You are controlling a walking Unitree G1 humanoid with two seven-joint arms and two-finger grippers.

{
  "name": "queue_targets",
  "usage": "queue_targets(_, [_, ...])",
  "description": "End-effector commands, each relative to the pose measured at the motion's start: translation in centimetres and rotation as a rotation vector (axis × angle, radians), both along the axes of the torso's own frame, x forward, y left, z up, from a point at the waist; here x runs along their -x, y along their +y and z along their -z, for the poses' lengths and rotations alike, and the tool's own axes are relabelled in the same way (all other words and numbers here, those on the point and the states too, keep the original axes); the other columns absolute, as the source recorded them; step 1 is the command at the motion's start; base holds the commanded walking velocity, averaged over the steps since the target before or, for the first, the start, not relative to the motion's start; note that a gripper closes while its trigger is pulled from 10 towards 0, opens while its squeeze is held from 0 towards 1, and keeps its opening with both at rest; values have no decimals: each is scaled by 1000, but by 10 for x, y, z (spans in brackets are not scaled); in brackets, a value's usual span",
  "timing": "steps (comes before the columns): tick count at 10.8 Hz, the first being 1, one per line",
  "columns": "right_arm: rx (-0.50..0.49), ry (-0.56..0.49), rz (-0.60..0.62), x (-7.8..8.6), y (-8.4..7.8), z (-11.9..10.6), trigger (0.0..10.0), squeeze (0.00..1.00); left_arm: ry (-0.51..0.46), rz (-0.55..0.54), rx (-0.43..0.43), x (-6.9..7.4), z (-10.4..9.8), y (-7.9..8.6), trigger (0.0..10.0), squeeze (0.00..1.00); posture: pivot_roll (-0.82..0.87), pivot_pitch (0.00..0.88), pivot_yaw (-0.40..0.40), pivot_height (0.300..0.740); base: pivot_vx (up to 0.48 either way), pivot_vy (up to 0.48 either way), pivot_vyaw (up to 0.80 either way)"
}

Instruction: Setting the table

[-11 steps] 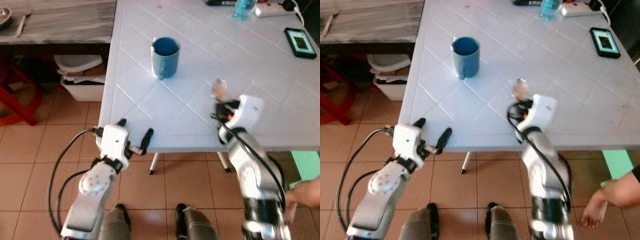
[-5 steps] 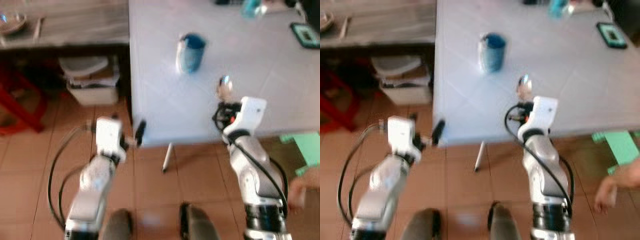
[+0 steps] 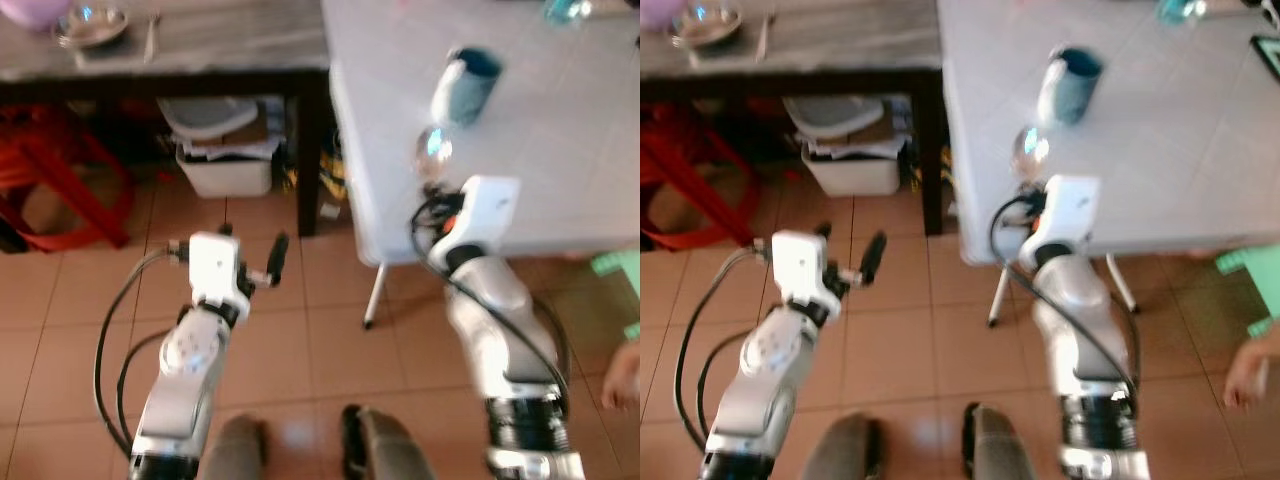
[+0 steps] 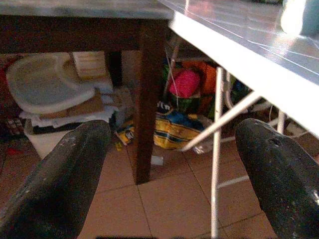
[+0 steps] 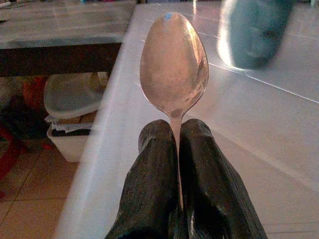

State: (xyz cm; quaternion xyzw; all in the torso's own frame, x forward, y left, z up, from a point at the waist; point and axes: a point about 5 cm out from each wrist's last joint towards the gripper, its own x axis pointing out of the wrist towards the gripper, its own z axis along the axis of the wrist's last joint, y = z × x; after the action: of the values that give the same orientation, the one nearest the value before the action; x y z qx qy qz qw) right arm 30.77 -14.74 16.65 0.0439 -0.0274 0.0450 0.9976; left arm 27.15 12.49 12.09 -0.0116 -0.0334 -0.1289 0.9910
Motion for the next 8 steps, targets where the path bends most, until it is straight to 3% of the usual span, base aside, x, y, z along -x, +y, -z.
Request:
queue_targets(1, [-9, -22, -38, 0, 9, -4, 0, 0, 22, -39, -12, 3, 6, 9, 10000, 0, -47, 215, -26, 740, 0, 465, 0])
queue_targets(2, [-6, -23, -38, 0, 8, -4, 0, 0, 20, -40, -12, 3, 6, 9, 10000, 0, -48, 217, -25, 740, 0, 465, 0])
queue_targets(4, [7, -34, -39, -1, 7, -4, 0, 0, 18, -61, -9, 0, 5, 11, 10000, 0, -49, 216, -22, 740, 414, 242, 0])
queue_targets(8, [20, -46, -48, -2, 8, -6, 0, 0, 1, -64, -15, -3, 1, 11, 10000, 0, -50, 213, -19, 740, 462, 0, 0])
